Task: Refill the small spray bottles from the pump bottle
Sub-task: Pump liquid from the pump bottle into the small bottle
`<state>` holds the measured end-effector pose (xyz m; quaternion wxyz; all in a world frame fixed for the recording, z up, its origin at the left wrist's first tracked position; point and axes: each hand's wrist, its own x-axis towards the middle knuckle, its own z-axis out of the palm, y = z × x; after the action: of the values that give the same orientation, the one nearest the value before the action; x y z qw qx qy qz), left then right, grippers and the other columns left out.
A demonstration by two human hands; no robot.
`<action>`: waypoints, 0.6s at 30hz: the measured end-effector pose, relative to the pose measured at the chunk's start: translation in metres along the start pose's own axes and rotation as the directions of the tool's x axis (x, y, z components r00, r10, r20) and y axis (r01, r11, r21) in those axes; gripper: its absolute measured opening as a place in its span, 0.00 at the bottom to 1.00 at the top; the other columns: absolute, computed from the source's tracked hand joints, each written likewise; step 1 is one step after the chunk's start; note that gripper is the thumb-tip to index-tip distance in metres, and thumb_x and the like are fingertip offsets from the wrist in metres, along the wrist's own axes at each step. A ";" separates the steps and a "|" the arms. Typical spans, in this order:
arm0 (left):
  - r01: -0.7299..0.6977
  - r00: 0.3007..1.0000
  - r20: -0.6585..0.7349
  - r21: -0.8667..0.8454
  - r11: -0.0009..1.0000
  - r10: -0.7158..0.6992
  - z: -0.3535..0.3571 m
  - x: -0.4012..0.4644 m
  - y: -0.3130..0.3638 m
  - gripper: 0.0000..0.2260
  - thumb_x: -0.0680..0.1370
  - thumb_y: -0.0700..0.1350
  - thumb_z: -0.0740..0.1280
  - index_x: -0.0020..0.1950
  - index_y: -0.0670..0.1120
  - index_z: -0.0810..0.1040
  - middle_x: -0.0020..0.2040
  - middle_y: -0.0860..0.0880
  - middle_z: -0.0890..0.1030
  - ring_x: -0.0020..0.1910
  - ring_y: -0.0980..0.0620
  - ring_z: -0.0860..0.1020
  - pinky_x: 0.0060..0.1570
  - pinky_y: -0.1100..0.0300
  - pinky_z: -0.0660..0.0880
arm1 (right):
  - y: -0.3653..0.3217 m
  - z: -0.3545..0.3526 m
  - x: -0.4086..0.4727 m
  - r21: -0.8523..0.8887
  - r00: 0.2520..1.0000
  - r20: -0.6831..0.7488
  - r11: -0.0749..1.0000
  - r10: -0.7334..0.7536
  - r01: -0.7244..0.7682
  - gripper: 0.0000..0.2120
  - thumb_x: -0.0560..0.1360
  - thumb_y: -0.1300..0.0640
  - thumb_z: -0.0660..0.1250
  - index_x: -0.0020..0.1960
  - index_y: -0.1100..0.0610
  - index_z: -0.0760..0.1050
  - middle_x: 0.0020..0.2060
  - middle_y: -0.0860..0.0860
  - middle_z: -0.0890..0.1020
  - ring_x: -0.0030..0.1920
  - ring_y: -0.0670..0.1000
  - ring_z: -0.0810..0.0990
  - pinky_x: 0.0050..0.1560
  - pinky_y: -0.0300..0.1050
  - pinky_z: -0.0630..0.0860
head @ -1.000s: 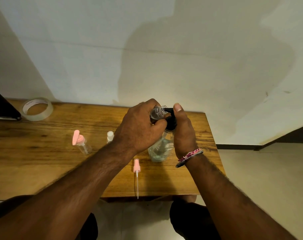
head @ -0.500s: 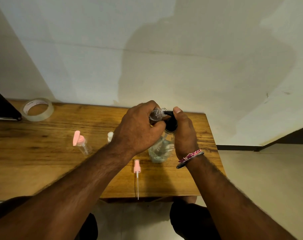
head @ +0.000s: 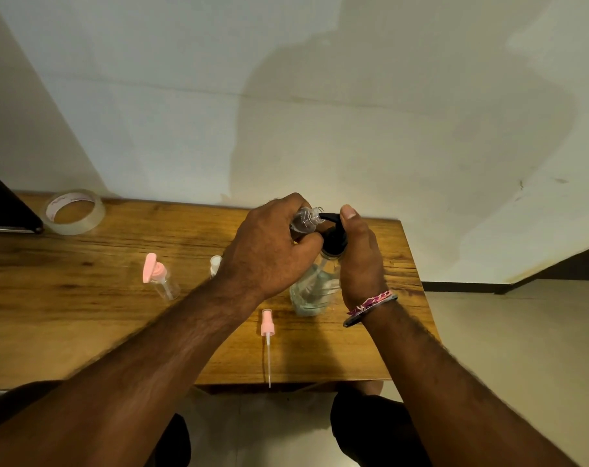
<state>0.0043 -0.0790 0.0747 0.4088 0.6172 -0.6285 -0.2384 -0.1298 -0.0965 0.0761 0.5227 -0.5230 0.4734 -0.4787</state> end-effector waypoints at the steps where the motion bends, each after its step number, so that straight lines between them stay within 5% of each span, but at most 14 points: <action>1: 0.000 1.000 0.003 0.002 1.000 0.000 0.000 0.000 0.001 0.06 0.76 0.46 0.74 0.50 0.51 0.78 0.41 0.56 0.79 0.38 0.56 0.77 0.35 0.62 0.67 | 0.000 0.000 0.000 -0.004 1.000 -0.002 1.000 -0.004 0.004 0.20 0.77 0.42 0.57 0.37 0.39 0.86 0.35 0.43 0.86 0.41 0.38 0.84 0.41 0.32 0.77; 18: -0.017 1.000 0.010 0.013 1.000 0.016 0.000 -0.001 0.002 0.06 0.77 0.45 0.73 0.48 0.52 0.77 0.40 0.57 0.78 0.38 0.57 0.76 0.34 0.63 0.66 | 0.003 0.000 0.000 -0.012 1.000 -0.005 1.000 -0.021 0.020 0.22 0.79 0.43 0.56 0.43 0.48 0.86 0.40 0.48 0.88 0.45 0.43 0.86 0.43 0.33 0.78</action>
<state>0.0034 -0.0779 0.0763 0.4036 0.6135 -0.6372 -0.2340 -0.1299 -0.0966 0.0729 0.5134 -0.5299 0.4722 -0.4824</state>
